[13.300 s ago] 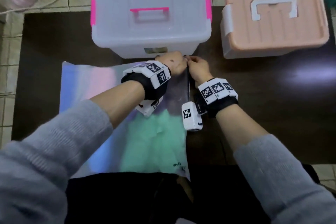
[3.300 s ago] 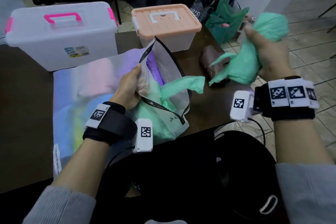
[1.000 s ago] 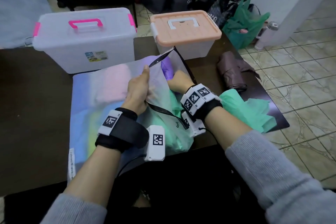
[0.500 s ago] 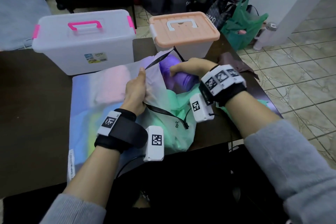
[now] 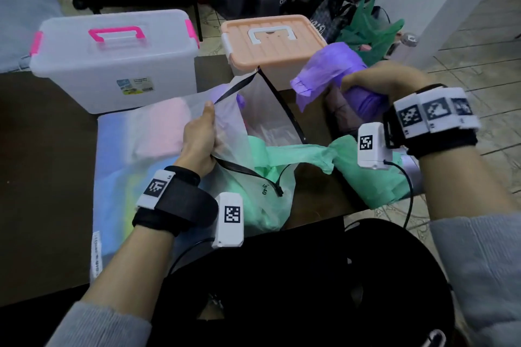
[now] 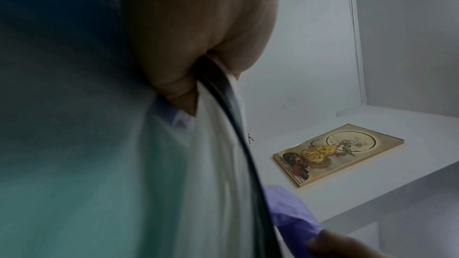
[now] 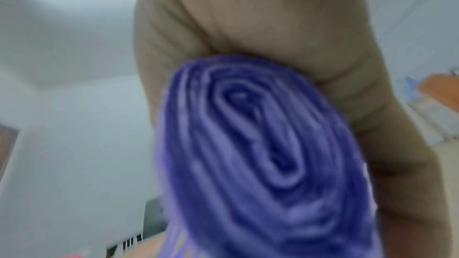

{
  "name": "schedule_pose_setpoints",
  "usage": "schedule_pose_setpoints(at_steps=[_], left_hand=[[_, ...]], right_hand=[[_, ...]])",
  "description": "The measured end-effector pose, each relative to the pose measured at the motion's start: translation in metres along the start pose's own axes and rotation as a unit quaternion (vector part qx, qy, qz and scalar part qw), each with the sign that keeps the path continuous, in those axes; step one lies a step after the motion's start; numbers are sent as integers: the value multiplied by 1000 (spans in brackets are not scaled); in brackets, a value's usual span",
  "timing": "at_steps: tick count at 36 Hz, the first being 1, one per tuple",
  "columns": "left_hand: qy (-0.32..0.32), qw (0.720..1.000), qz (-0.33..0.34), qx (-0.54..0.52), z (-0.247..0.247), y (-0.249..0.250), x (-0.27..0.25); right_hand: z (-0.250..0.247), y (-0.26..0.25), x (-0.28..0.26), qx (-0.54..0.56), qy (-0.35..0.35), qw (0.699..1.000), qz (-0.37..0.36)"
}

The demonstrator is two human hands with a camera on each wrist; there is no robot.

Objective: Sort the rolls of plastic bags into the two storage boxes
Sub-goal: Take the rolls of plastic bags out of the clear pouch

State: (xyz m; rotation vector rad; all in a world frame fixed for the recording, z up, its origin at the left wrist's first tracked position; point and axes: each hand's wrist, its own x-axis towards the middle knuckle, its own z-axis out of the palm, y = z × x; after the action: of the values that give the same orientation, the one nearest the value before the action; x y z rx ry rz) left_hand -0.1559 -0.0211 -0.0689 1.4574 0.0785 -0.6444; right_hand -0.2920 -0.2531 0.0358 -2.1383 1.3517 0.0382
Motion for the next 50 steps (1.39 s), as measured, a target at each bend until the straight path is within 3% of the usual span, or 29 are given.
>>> schedule_pose_setpoints(at_steps=[4,12,24,31,37,45,50], left_hand=[[-1,1000,3,-1,0,0,0],[-5,1000,0,7,-1,-1,2],[-8,1000,-5,10,-2,-3,5],[-12,1000,-8,4,-3,-4,7],[-9,1000,-15,4,-4,-5,9],[-8,1000,-14,-7,-3,-5,7],[-9,1000,-10,-13,-3,-4,7]], right_hand=[[25,4,8,-56,72,996,-14],[93,7,27,-42,113,992,29],[111,6,47,-112,189,974,60],[124,12,56,-132,147,975,100],[120,13,55,-115,122,982,91],[78,18,16,-69,110,992,1],[64,50,-22,-155,6,987,-36]])
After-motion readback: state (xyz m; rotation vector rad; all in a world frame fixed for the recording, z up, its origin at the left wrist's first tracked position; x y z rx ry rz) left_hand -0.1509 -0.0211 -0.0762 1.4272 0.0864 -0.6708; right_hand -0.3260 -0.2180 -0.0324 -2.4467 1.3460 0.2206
